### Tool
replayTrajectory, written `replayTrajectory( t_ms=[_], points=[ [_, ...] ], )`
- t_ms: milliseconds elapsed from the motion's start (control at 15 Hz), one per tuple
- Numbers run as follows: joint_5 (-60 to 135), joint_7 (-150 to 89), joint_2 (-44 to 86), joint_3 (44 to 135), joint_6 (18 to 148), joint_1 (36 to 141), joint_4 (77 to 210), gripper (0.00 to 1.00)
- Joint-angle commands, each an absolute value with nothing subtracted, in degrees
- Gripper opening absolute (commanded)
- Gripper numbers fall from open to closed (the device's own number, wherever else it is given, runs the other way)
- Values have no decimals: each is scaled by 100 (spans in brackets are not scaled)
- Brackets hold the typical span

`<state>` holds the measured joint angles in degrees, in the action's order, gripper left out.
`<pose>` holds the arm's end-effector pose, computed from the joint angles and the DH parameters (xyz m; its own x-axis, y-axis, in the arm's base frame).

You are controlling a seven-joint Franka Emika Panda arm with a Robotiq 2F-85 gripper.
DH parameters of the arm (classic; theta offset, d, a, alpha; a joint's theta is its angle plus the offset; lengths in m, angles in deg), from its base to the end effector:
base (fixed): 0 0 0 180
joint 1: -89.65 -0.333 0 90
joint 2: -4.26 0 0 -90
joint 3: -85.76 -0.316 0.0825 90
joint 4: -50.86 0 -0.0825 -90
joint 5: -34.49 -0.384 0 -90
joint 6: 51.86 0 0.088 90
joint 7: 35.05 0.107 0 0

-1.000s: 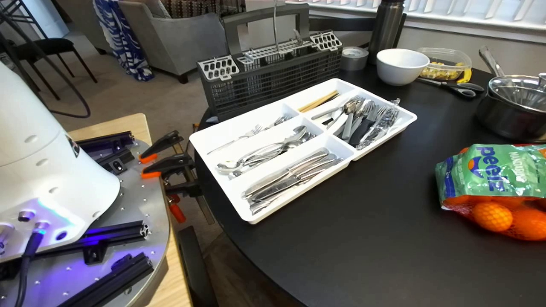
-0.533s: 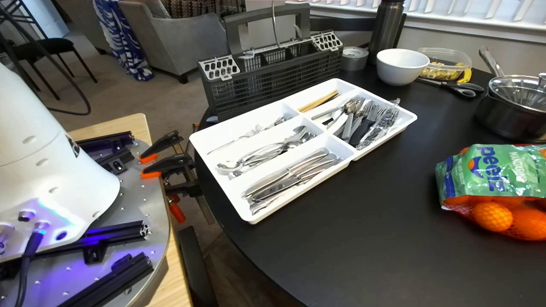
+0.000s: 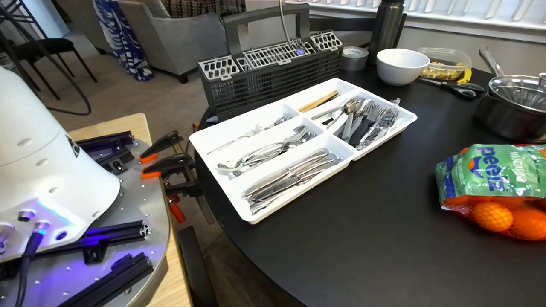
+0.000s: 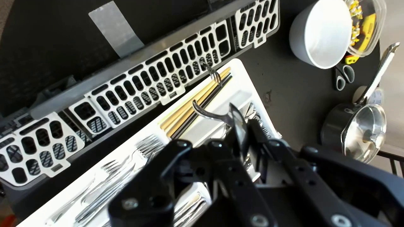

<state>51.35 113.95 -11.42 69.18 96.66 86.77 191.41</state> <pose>0.4502 0.1684 0.4383 -0.4151 -0.9000 -0.1332 -0.7885 0.4289 -0.4408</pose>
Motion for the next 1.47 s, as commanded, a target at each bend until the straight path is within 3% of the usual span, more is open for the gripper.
replayTrajectory(
  t_ms=[0,600,1400],
  points=[
    [5019,11376,-1427,6859,9073,8672,19089,3],
    [4757,11395,-1307,7288,5893,8852,18005,3],
    [3940,10863,-181,8325,5942,8999,17870,2]
  ],
)
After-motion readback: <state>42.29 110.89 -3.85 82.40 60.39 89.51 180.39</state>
